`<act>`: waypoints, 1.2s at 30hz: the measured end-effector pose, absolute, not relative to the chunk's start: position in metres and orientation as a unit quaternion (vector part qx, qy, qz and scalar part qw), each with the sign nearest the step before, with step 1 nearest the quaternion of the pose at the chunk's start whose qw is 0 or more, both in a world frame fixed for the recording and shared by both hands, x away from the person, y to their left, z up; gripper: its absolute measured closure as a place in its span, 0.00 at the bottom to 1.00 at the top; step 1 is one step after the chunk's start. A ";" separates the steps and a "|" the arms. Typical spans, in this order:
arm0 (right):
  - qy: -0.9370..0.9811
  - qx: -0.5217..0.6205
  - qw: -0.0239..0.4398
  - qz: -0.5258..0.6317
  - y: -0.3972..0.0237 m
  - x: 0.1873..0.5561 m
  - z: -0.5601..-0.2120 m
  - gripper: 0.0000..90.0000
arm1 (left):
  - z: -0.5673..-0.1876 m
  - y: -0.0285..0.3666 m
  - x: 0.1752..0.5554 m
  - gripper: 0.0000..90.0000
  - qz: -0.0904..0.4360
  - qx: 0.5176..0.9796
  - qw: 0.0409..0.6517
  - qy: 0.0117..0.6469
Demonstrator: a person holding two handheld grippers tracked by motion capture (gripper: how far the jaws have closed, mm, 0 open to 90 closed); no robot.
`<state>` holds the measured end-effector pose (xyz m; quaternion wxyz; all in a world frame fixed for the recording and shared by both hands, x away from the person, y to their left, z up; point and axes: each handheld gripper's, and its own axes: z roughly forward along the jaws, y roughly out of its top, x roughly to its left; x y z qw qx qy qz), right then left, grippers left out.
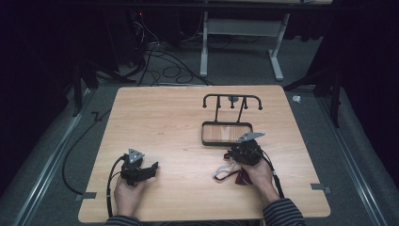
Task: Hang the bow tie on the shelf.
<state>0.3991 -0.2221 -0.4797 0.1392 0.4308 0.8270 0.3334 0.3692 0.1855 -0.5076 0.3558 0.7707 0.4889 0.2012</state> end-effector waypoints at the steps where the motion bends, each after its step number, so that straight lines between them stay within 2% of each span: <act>1: 0.827 0.430 0.139 0.334 -0.222 0.400 -0.481 0.84 | -0.508 0.186 0.369 0.31 0.201 0.771 0.356 0.489; 16: 0.834 0.433 0.128 0.318 -0.219 0.404 -0.488 1.00 | -0.507 0.186 0.369 0.31 0.200 0.772 0.355 0.488; 36: 0.815 0.432 0.163 0.350 -0.231 0.394 -0.471 1.00 | -0.508 0.186 0.369 0.31 0.200 0.770 0.357 0.489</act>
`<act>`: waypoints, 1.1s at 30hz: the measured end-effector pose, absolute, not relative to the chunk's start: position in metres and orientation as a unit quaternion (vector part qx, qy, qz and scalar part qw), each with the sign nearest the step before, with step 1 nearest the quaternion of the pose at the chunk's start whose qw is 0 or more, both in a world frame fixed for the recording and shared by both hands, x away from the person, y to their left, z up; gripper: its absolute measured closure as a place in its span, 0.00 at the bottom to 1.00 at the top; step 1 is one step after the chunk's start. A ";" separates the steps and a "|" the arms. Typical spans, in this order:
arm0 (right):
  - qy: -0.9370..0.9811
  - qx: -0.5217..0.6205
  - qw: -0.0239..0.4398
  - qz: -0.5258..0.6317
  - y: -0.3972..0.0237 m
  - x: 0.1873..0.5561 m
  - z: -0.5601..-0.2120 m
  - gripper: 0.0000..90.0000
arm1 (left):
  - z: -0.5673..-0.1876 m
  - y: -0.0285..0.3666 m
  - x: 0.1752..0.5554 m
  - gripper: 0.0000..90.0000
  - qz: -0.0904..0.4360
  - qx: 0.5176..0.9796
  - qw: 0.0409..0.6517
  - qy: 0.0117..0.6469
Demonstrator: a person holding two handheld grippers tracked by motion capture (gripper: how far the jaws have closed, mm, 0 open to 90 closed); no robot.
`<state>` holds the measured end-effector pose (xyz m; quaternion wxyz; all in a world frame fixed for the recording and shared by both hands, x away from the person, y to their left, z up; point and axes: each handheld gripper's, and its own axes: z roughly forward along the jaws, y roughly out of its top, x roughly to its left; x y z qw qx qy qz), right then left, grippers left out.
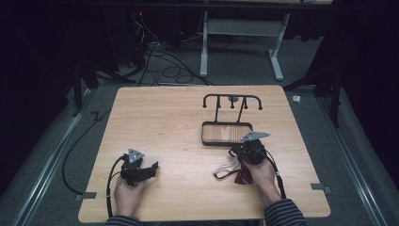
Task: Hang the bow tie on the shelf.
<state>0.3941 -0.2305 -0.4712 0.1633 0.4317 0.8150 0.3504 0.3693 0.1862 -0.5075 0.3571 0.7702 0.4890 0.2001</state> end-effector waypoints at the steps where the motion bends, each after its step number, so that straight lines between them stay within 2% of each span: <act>1: 0.814 0.430 0.166 0.352 -0.231 0.394 -0.470 1.00 | -0.508 0.186 0.369 0.31 0.200 0.770 0.357 0.489; 33: 0.782 0.421 0.221 0.402 -0.252 0.370 -0.425 1.00 | -0.507 0.186 0.369 0.31 0.200 0.772 0.355 0.488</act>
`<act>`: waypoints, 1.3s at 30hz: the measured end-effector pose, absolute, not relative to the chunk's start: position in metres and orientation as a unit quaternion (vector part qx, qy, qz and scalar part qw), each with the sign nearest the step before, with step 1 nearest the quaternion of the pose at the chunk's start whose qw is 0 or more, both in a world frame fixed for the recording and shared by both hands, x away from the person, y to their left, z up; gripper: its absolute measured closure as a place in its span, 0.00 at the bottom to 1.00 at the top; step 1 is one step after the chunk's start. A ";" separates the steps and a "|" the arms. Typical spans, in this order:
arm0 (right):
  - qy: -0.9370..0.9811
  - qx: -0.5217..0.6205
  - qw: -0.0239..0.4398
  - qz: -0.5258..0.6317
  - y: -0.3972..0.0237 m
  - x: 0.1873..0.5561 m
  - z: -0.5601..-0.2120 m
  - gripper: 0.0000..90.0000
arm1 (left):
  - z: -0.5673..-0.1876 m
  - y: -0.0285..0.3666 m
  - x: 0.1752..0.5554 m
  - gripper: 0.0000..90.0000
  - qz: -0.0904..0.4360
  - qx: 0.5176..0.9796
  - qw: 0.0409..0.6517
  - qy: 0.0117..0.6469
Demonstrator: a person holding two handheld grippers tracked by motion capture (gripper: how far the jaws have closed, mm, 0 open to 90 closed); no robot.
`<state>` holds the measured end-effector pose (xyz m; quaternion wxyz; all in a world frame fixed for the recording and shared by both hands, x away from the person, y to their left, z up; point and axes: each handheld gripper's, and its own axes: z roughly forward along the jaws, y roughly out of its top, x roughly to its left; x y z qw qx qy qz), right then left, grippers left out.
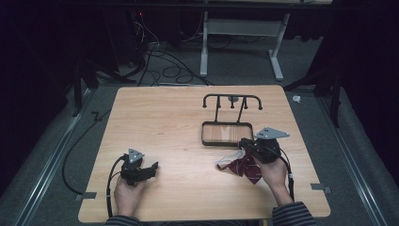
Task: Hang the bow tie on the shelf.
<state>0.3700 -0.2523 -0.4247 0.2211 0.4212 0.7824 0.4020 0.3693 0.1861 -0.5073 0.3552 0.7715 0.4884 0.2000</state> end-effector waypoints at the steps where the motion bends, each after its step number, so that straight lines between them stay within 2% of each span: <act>1: 0.782 0.419 0.223 0.404 -0.252 0.369 -0.421 1.00 | -0.507 0.186 0.369 0.31 0.200 0.771 0.356 0.488; 27: 0.782 0.378 0.248 0.429 -0.239 0.360 -0.378 1.00 | -0.507 0.187 0.369 0.31 0.197 0.769 0.360 0.490; 39: 0.778 0.377 0.250 0.436 -0.233 0.367 -0.374 1.00 | -0.507 0.187 0.369 0.31 0.197 0.769 0.360 0.490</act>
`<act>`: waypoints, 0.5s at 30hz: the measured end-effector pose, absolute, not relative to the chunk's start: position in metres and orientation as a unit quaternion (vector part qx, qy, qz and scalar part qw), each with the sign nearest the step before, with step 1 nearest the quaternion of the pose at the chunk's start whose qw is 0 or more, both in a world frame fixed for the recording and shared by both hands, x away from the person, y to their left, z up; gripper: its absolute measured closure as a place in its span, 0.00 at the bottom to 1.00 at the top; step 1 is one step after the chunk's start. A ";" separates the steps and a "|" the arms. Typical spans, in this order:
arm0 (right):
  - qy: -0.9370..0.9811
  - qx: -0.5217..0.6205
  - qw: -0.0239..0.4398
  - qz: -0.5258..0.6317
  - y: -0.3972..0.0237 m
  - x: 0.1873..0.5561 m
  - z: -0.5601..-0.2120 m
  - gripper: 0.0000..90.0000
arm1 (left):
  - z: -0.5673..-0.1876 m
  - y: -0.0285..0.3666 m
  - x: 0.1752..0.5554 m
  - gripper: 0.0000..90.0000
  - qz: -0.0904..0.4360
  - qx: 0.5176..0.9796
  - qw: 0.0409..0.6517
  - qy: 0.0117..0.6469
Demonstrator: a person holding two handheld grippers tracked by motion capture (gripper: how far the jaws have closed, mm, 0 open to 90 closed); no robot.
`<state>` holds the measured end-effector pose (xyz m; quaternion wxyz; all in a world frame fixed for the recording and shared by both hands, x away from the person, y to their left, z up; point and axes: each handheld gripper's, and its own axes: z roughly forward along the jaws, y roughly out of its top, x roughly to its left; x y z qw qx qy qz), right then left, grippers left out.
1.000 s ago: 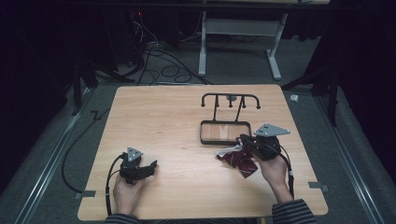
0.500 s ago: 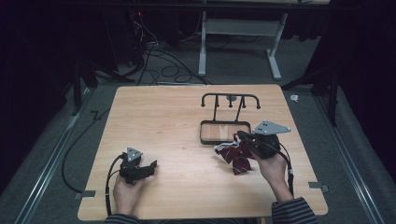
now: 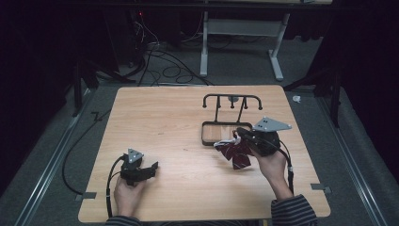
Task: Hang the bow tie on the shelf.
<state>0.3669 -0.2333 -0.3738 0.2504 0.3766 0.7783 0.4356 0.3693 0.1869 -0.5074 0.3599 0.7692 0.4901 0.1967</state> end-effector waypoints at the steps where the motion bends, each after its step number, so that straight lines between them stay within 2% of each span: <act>1: 0.779 0.376 0.251 0.436 -0.233 0.367 -0.373 1.00 | -0.507 0.187 0.369 0.31 0.197 0.769 0.360 0.490; 15: 0.775 0.366 0.258 0.445 -0.227 0.376 -0.362 1.00 | -0.507 0.187 0.369 0.31 0.198 0.770 0.358 0.489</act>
